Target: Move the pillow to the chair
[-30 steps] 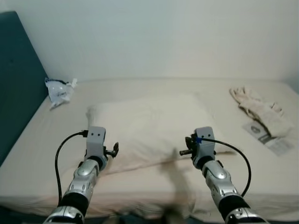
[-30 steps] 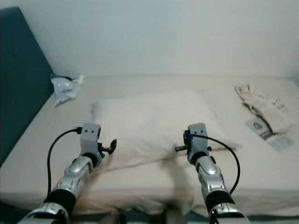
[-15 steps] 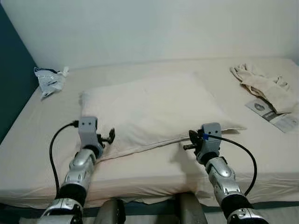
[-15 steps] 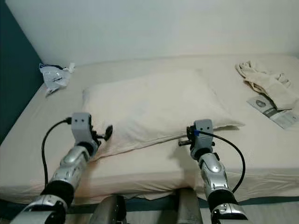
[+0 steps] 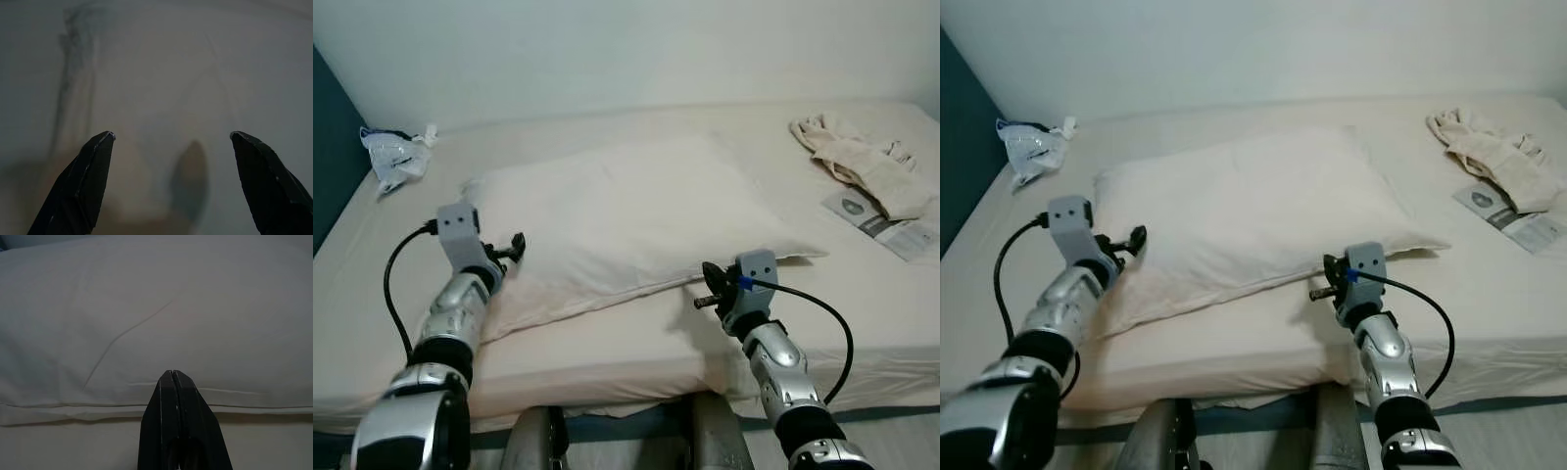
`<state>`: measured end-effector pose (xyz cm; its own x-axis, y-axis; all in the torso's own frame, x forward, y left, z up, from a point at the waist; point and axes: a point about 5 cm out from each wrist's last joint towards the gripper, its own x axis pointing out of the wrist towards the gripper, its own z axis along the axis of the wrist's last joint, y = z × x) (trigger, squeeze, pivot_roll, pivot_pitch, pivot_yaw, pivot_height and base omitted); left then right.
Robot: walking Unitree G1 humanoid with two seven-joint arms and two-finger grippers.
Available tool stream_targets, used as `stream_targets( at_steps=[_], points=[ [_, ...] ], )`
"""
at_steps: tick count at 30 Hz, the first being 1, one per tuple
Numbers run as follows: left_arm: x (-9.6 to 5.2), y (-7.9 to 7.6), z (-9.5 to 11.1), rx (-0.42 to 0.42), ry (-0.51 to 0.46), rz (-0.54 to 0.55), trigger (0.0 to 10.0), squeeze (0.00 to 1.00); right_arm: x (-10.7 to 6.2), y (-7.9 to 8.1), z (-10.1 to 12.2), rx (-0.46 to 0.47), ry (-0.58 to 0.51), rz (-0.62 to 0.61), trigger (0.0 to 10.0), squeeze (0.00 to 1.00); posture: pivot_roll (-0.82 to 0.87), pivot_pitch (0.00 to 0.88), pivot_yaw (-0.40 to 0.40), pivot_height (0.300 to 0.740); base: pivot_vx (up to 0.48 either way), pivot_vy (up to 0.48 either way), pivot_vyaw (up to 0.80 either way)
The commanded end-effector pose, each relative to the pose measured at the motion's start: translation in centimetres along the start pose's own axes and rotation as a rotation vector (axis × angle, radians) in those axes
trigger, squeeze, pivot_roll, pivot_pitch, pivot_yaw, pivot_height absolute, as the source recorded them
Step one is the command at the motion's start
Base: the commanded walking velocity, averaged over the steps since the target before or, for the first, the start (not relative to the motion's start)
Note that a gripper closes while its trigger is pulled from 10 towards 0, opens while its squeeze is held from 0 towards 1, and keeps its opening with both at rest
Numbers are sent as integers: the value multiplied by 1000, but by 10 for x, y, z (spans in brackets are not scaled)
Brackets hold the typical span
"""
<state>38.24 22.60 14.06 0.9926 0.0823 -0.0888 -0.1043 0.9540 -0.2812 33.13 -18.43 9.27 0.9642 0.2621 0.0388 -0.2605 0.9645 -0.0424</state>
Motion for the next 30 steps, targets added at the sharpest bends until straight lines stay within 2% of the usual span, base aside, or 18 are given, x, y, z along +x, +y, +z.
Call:
stream_targets(
  at_steps=[1, 5, 8, 13, 15, 16, 17, 20, 22, 23, 24, 26, 27, 29, 30],
  points=[
    [0, 12, 3, -10, 21, 42, 10000, 1000, -3, 4, -6, 11, 20, 17, 10000, 0, -48, 244, 56, 587, 0, 0, 0],
    [1, 19, 5, -42, 71, 63, 10000, 1000, -5, 4, -5, 11, 19, 25, 10000, 0, -41, 279, 74, 587, 0, 0, 0],
    [0, 21, 3, -10, 92, 75, 10000, 1000, -5, 4, -6, 10, 21, 29, 10000, 0, -41, 290, 80, 587, 0, 0, 0],
    [-3, 16, -18, 75, 210, 50, 10000, 1000, -7, 5, -7, 11, 23, 34, 10000, 0, -44, 300, 91, 587, 0, 0, 0],
    [-5, 14, -29, 70, 262, 40, 10000, 1000, -8, 5, -7, 14, 25, 34, 10000, 0, -46, 299, 94, 587, 0, 0, 0],
    [-7, 12, -34, 68, 285, 34, 10000, 753, -8, 6, -7, 15, 25, 35, 10000, 0, -48, 299, 97, 587, 0, 0, 0],
    [-8, 10, -39, 48, 303, 26, 10000, 0, -8, 7, -7, 17, 24, 36, 10000, 0, -50, 298, 99, 587, 0, 0, 0],
    [-9, -1, -50, -71, 343, -7, 10000, 0, -9, 9, -7, 21, 21, 37, 10000, 0, -61, 288, 106, 587, 0, 0, 0],
    [-10, -4, -53, -96, 350, -17, 10000, 0, -9, 9, -7, 22, 21, 38, 10000, 0, -61, 288, 106, 587, 0, 0, 0],
    [-11, -16, -60, -119, 384, -72, 10000, 0, -9, 10, -7, 25, 20, 37, 10000, 0, -65, 278, 110, 587, 0, 0, 0],
    [-11, -16, -60, -119, 384, -72, 10000, 0, -9, 10, -7, 25, 20, 37, 10000, 0, -65, 278, 110, 587, 0, 0, 0],
    [-12, -33, -68, -169, 427, -159, 10000, 0, -10, 9, -8, 28, 18, 34, 10000, 0, -70, 270, 114, 587, 0, 0, 0],
    [-12, -33, -68, -169, 427, -159, 10000, 0, -10, 9, -8, 28, 18, 34, 10000, 0, -70, 270, 114, 587, 0, 0, 0],
    [-13, -48, -72, -247, 449, -228, 10000, 0, -12, 8, -8, 34, 19, 23, 10000, 0, -72, 258, 112, 587, 0, 0, 0],
    [-13, -55, -72, -264, 446, -262, 4745, 0, -12, 7, -8, 36, 18, 20, 10000, 0, -74, 247, 112, 587, 0, 0, 0]
  ],
)
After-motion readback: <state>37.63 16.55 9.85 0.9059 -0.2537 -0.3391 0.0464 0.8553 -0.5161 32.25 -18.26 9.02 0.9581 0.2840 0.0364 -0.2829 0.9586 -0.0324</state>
